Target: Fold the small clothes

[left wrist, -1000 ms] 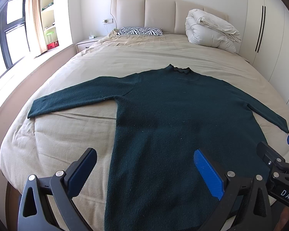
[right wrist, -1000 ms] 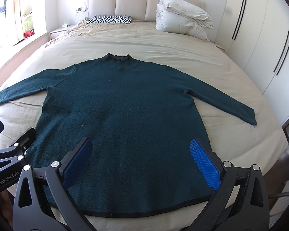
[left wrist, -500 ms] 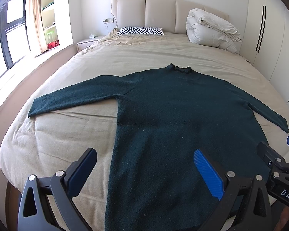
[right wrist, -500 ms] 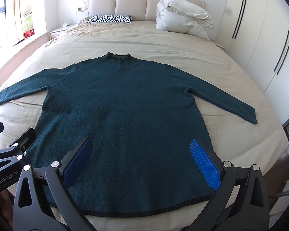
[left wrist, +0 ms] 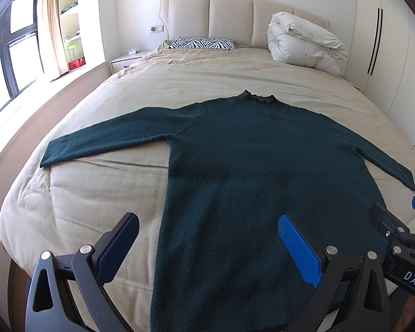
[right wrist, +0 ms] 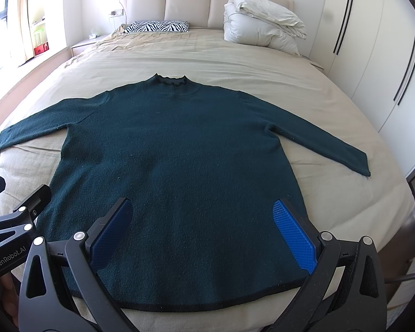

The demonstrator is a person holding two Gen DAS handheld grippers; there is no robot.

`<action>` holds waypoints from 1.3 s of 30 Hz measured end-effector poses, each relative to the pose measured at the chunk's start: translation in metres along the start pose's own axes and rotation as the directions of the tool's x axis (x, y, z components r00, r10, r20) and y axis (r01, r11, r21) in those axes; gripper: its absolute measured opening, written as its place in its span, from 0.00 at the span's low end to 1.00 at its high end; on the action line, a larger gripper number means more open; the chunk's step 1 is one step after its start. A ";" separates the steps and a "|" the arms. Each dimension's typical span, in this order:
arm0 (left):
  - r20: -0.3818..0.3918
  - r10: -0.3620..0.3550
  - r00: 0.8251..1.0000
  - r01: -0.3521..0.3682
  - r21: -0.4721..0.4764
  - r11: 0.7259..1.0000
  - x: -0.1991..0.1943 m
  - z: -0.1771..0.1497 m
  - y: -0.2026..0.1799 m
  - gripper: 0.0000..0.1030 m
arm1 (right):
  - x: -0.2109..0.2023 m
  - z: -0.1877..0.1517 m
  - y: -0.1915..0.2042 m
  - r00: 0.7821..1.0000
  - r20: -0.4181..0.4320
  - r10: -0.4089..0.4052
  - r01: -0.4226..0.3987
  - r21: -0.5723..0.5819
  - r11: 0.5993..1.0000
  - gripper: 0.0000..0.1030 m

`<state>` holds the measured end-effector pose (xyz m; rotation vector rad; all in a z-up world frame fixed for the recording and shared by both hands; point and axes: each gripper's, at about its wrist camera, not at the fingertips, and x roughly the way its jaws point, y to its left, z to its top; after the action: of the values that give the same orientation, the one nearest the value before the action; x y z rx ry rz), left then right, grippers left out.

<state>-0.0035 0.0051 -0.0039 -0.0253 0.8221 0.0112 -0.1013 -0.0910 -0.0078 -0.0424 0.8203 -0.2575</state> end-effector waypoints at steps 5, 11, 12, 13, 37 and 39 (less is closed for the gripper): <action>-0.001 -0.001 1.000 0.001 0.000 1.000 0.000 0.000 0.000 1.00 | 0.000 0.001 -0.001 1.000 0.000 0.000 0.000 0.000 1.000 1.00; -0.002 0.000 1.000 0.000 -0.001 1.000 0.000 0.000 0.000 1.00 | 0.000 0.001 -0.001 1.000 -0.002 0.001 -0.001 0.001 1.000 1.00; -0.003 0.001 1.000 -0.001 -0.001 1.000 0.000 -0.001 -0.001 1.00 | 0.000 0.000 -0.001 1.000 -0.002 0.001 -0.001 0.001 1.000 1.00; -0.003 0.000 1.000 0.000 0.000 1.000 0.000 -0.002 0.000 1.00 | 0.000 0.001 -0.001 1.000 -0.001 0.001 -0.001 0.001 1.000 1.00; 0.017 -0.018 1.000 0.018 0.004 1.000 0.004 -0.006 -0.003 1.00 | 0.008 -0.002 0.001 1.000 -0.016 0.009 -0.009 0.011 1.000 1.00; 0.012 -0.030 0.999 0.030 -0.007 1.000 0.007 -0.006 -0.001 1.00 | 0.009 -0.001 0.001 1.000 -0.019 0.011 -0.011 0.013 1.000 1.00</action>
<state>-0.0035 0.0040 -0.0128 -0.0441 0.8093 -0.0140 -0.0959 -0.0920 -0.0154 -0.0233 0.8372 -0.2535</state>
